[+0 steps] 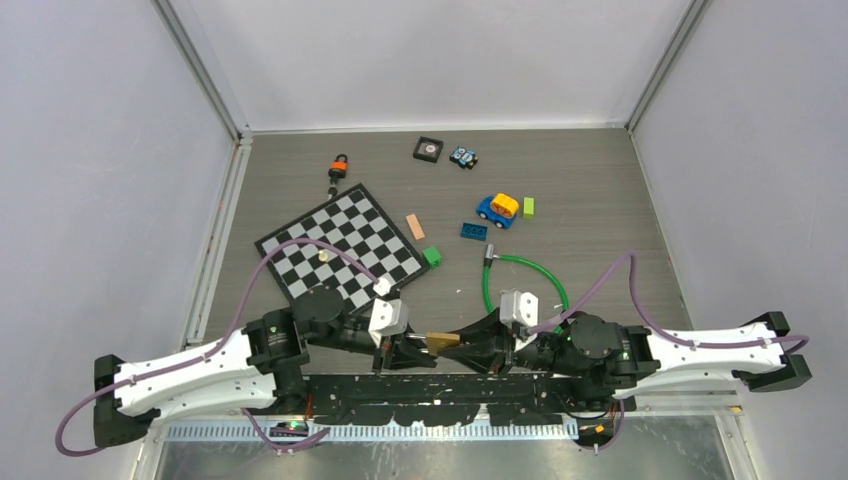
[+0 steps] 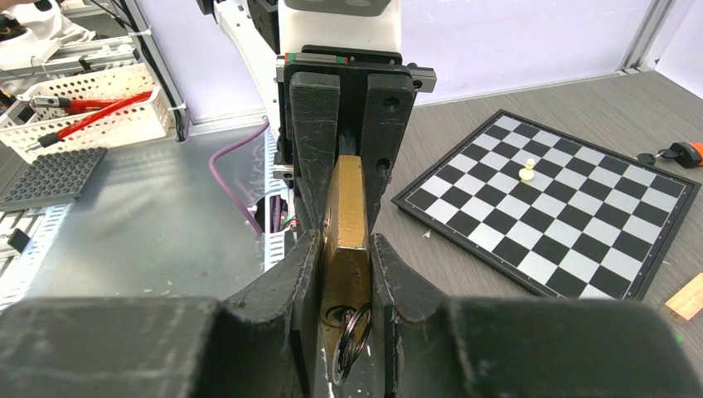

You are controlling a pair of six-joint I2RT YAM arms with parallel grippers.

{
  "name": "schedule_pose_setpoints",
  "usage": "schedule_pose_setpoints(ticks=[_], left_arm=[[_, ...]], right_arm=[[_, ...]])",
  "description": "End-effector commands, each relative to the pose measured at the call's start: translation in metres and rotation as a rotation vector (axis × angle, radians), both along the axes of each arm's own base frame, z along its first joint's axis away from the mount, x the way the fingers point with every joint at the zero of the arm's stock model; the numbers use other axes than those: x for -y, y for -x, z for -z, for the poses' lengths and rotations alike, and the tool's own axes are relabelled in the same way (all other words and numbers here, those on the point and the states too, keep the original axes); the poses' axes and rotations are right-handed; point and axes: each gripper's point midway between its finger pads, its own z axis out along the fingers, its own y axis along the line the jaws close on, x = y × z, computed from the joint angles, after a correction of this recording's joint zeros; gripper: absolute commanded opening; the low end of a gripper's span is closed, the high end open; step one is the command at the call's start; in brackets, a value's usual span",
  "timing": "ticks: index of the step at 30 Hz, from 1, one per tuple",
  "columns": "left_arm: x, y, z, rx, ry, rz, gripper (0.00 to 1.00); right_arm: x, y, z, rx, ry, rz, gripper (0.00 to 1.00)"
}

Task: Lock with the key
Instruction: Lock the lock.

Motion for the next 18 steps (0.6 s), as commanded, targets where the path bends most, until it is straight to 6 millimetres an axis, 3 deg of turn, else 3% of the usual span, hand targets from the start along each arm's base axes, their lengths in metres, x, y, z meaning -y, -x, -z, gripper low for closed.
schedule_pose_setpoints(ticks=[1,8,18], left_arm=[[0.013,-0.019,-0.032,0.029,0.135,-0.097,0.00],[0.020,-0.014,-0.032,0.005,0.137,-0.059,0.00],[0.037,-0.002,-0.026,0.018,0.093,0.024,0.00]], right_arm=[[-0.008,-0.002,-0.037,-0.049,-0.177,0.013,0.01],[-0.011,0.000,-0.031,-0.067,-0.196,0.001,0.01],[-0.033,-0.001,-0.007,-0.047,-0.117,0.011,0.01]])
